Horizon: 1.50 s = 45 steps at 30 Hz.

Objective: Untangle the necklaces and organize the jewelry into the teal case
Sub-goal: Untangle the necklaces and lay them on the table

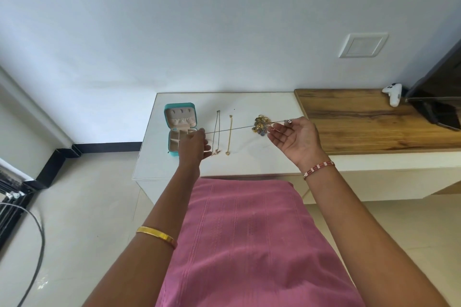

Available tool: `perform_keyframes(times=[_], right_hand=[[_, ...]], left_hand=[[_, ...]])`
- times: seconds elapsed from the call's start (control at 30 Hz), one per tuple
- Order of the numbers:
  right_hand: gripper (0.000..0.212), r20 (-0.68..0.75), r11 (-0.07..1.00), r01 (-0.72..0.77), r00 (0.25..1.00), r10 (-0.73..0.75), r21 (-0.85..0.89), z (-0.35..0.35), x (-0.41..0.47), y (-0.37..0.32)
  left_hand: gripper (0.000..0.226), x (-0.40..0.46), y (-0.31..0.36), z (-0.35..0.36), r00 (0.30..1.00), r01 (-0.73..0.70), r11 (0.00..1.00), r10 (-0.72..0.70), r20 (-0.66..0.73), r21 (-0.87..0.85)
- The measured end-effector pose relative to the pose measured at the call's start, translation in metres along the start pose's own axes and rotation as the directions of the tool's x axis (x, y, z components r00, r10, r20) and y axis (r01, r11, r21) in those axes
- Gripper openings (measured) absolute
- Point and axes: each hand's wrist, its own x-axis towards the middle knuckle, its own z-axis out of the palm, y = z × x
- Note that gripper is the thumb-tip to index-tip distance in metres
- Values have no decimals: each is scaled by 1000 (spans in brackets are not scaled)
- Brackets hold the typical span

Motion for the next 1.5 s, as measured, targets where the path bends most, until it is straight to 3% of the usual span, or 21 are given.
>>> perform_keyframes(times=[0.1, 0.17, 0.27, 0.37, 0.47, 0.67, 0.73, 0.83, 0.93, 1.03, 1.17, 1.27, 1.5], right_hand=[[26, -42, 997, 9, 999, -5, 80, -8, 3, -1], [27, -41, 998, 6, 999, -3, 68, -8, 4, 1], [27, -20, 999, -2, 1000, 3, 51, -2, 5, 6], [28, 3, 997, -12, 1000, 11, 75, 2, 7, 10], [28, 28, 994, -30, 999, 27, 109, 3, 8, 11], [26, 77, 994, -46, 996, 39, 94, 3, 10, 6], [24, 78, 999, -43, 996, 41, 32, 3, 10, 3], [20, 68, 975, -29, 997, 45, -220, 8, 4, -1], [13, 97, 858, 24, 995, 30, -513, 17, -5, 0], [11, 132, 704, 122, 990, -41, -700, 30, -14, 5], [12, 190, 513, 220, 976, -110, -830, 42, -20, 16], [10, 276, 318, 321, 944, -179, -892, 44, -23, 25], [13, 470, -177, 436, 813, -343, -883, 45, -39, 52]], left_hand=[[19, 7, -2, -10, 999, 35, 998, -36, -12, -44], [16, 10, -3, -12, 994, 104, 974, -97, 47, -200], [28, 11, -4, -12, 949, 312, 774, -225, 220, -552], [33, 14, -8, -10, 929, 370, 630, -273, 251, -683], [32, 13, -9, -9, 928, 372, 663, -270, 256, -649], [27, 14, -12, -4, 951, 306, 864, -259, 166, -400], [22, 13, -14, -2, 957, 288, 908, -262, 125, -303], [15, 14, -15, 0, 962, 262, 961, -253, 103, -87], [28, 15, -16, 6, 955, 251, 953, -272, 114, 171], [17, 6, -13, 11, 940, 249, 930, -300, 165, 271], [32, -17, -3, 14, 793, 338, 912, -409, 452, 232], [46, -22, 0, 16, 706, 465, 878, -445, 550, 114], [47, -21, 5, 20, 678, 641, 731, -397, 619, -233]])
